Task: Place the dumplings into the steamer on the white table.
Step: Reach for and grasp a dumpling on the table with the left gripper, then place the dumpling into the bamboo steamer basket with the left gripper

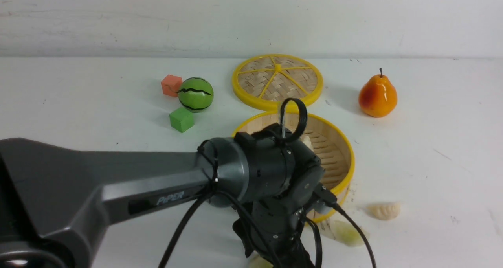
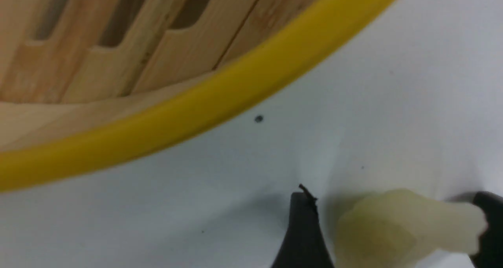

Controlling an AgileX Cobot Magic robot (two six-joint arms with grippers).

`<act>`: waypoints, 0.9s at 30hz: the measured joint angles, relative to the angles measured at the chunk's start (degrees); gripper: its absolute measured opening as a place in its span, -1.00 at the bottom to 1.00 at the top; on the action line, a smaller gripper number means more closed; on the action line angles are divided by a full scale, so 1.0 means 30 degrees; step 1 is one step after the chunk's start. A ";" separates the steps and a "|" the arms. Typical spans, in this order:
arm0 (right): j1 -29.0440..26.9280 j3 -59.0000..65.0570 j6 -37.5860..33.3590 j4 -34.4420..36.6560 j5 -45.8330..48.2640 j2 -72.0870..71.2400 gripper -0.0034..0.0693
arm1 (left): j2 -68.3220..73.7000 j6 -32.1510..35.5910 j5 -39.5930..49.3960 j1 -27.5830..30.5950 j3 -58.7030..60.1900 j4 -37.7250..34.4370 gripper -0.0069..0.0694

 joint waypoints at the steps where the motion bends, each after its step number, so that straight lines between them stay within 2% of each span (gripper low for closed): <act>1: 0.0000 0.0000 0.0000 0.0000 0.0000 0.0000 -0.59 | 0.0097 0.0000 0.0066 0.0000 -0.0040 -0.0027 0.47; 4: 0.0000 0.0000 0.0015 0.0000 0.0000 0.0000 -0.59 | 0.0126 -0.0043 0.0187 0.0000 -0.0075 -0.0144 0.30; 5: 0.0000 0.0000 0.0015 0.0000 0.0000 0.0000 -0.59 | 0.0126 -0.0149 0.0318 0.0000 -0.0075 -0.0196 0.17; 6: 0.0000 0.0000 0.0015 0.0000 0.0000 0.0000 -0.59 | 0.0126 -0.0181 0.0354 0.0000 -0.0075 -0.0196 0.11; 7: 0.0000 0.0000 0.0015 0.0000 0.0000 -0.0021 -0.59 | 0.0126 -0.0389 0.0702 0.0000 -0.0109 -0.0178 -0.09; 8: 0.0000 0.0000 0.0015 0.0000 0.0000 -0.0021 -0.59 | 0.0126 -0.0530 0.0976 0.0000 -0.0221 -0.0178 -0.16; 12: 0.0000 0.0000 0.0015 0.0000 0.0000 -0.0037 -0.59 | -0.0113 -0.0847 0.2803 0.0000 -0.1518 0.0040 -0.16; 18: 0.0000 0.0000 0.0015 0.0000 0.0000 -0.0037 -0.59 | -0.1239 -0.1236 0.3374 0.0413 -0.5861 0.0744 -0.16; 27: 0.0000 0.0000 0.0015 0.0000 0.0000 -0.0037 -0.59 | 0.0429 -0.4135 0.3552 0.3850 -1.0545 0.0016 -0.16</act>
